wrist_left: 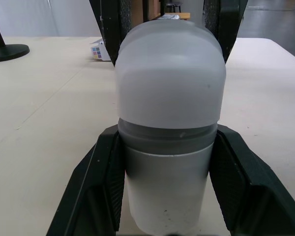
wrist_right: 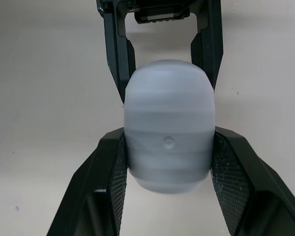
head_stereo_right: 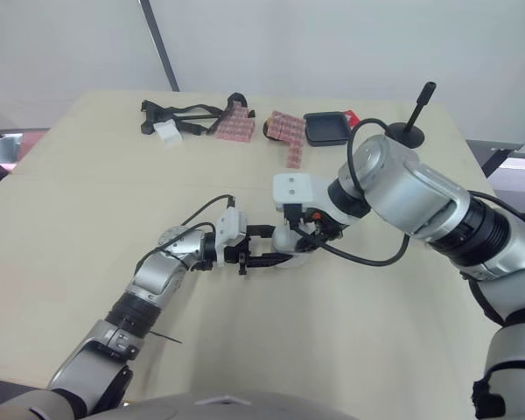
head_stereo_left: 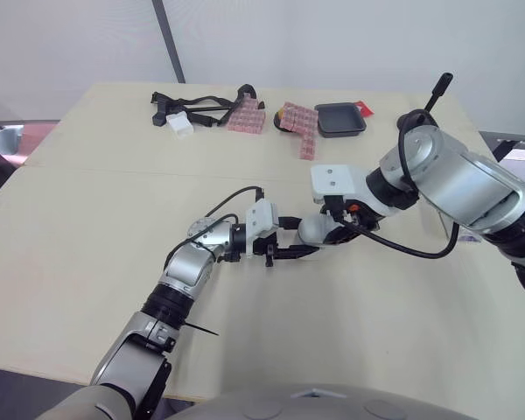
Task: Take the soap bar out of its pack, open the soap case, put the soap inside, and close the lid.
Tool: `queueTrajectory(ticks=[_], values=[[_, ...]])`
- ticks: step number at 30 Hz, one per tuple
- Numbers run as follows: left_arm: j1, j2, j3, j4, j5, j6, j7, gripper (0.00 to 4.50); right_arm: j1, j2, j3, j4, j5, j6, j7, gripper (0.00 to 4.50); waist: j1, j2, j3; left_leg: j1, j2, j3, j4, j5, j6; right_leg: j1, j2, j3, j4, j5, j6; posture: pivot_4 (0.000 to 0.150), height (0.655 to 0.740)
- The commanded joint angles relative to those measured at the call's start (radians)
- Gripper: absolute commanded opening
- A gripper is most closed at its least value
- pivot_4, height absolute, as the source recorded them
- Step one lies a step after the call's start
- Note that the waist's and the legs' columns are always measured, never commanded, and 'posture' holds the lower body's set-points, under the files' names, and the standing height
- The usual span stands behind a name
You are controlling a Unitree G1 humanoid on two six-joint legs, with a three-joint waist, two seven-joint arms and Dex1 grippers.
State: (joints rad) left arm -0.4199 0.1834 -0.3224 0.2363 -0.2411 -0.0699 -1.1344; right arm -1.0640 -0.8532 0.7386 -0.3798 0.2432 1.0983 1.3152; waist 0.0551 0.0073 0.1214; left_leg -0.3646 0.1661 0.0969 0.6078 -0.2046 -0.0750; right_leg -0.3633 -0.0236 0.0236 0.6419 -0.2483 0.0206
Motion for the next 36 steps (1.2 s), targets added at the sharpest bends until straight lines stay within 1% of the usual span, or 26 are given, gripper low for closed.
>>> queueTrajectory(ticks=[1, 16, 18, 21, 23, 24, 32, 36], values=[[-0.014, -0.007, 0.002, -0.048, -0.016, -0.024, -0.011, 1.91, 0.027, 0.001, 0.073, 0.042, -0.050, 0.006, -0.021, 1.92, 0.000, 0.000, 0.000, 0.000, 0.000, 0.000, 0.000, 0.000, 0.000, 0.000, 0.000, 0.000, 0.000, 0.000, 0.000, 0.150, 0.7400], [-0.013, -0.009, 0.000, -0.049, -0.015, -0.024, -0.008, 1.91, 0.032, 0.016, 0.082, 0.021, -0.067, 0.055, -0.046, 1.92, -0.003, 0.000, 0.000, 0.005, 0.000, 0.000, -0.002, 0.000, 0.000, 0.005, 0.000, 0.000, -0.002, 0.000, 0.000, 0.150, 0.7400], [-0.011, -0.009, -0.001, -0.050, -0.015, -0.024, -0.009, 1.91, 0.041, 0.011, 0.082, 0.024, -0.080, 0.034, -0.051, 2.98, -0.002, -0.001, 0.000, 0.005, 0.000, 0.000, -0.003, 0.000, 0.000, 0.005, 0.000, 0.000, -0.002, 0.000, 0.000, 0.150, 0.7400], [-0.008, -0.008, -0.001, -0.051, -0.013, -0.024, -0.009, 1.91, 0.046, 0.013, 0.074, 0.029, -0.086, 0.019, -0.060, 4.00, 0.003, 0.001, 0.002, 0.004, 0.000, 0.000, -0.002, 0.000, 0.000, 0.003, -0.001, -0.001, -0.004, 0.000, 0.000, 0.150, 0.7400], [-0.006, -0.007, -0.001, -0.054, -0.013, -0.021, -0.011, 1.91, 0.043, 0.016, 0.067, 0.034, -0.085, 0.017, -0.065, 4.47, 0.003, 0.003, 0.003, -0.004, -0.002, 0.001, -0.001, 0.001, 0.001, -0.007, -0.001, 0.000, -0.003, 0.000, 0.000, 0.150, 0.7400], [-0.006, -0.006, -0.001, -0.055, -0.013, -0.020, -0.011, 1.91, 0.042, 0.014, 0.065, 0.035, -0.084, 0.014, -0.064, 4.47, 0.006, 0.003, 0.003, -0.011, -0.001, 0.001, -0.001, 0.001, 0.001, -0.010, 0.000, 0.001, 0.001, 0.000, 0.000, 0.150, 0.7400], [0.000, -0.001, 0.001, -0.058, -0.014, -0.019, -0.011, 1.91, 0.076, -0.029, 0.025, 0.000, -0.060, 0.017, -0.061, 4.47, 0.026, 0.003, 0.003, -0.011, 0.001, 0.000, -0.001, 0.000, 0.000, -0.015, 0.002, 0.000, 0.001, 0.000, 0.000, 0.150, 0.7400], [0.006, 0.012, 0.005, -0.048, -0.011, -0.026, -0.016, 1.91, 0.144, -0.073, -0.062, -0.054, -0.011, 0.030, -0.063, 4.47, 0.026, 0.003, 0.003, -0.011, 0.001, 0.000, -0.001, 0.000, 0.000, -0.015, 0.001, 0.000, 0.001, 0.000, 0.000, 0.150, 0.7400]])
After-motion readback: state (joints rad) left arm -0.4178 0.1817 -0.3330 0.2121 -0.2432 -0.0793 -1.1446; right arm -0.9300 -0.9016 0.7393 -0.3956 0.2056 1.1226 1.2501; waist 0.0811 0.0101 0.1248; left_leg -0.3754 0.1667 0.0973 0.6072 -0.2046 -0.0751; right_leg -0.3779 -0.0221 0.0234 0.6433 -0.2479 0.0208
